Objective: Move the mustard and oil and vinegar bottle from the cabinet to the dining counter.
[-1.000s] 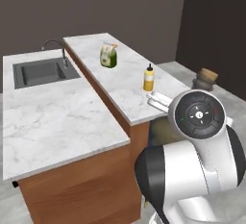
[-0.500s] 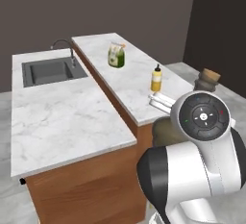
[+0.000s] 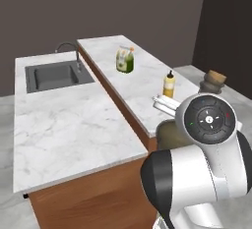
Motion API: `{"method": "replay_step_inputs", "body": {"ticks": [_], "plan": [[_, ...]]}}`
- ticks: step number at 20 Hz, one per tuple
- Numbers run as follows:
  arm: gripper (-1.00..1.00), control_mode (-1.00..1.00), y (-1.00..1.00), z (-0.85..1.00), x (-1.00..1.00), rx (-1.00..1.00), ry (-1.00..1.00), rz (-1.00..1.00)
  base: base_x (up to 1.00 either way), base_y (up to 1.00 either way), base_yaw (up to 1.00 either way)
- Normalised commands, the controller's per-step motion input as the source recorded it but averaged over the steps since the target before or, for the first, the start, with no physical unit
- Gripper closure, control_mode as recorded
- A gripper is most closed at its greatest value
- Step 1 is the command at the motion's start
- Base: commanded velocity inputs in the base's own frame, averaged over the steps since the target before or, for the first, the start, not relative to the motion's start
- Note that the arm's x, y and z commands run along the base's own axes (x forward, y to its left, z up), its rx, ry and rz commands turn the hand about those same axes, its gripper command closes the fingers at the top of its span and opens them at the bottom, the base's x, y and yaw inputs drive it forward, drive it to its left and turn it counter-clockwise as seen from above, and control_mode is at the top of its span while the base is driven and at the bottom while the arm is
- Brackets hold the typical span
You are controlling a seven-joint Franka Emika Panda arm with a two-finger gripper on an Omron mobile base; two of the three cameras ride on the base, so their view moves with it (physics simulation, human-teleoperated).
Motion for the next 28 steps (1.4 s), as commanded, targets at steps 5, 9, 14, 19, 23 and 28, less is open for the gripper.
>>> {"method": "replay_step_inputs", "body": {"ticks": [5,9,14,19,23,28], "plan": [[1.0,1.0,0.0,0.0,0.0,0.0,0.0,0.0,0.26,-0.37,0.25],[1.0,1.0,0.0,0.0,0.0,0.0,0.0,0.0,0.43,-0.43,0.2],[1.0,1.0,0.0,0.0,0.0,0.0,0.0,0.0,0.5,-0.41,0.18],[1.0,1.0,0.0,0.0,0.0,0.0,0.0,0.0,0.58,-0.38,0.18],[1.0,1.0,0.0,0.0,0.0,0.0,0.0,0.0,-0.09,-0.39,0.23],[1.0,1.0,0.0,0.0,0.0,0.0,0.0,0.0,0.08,-0.59,0.15]]}}
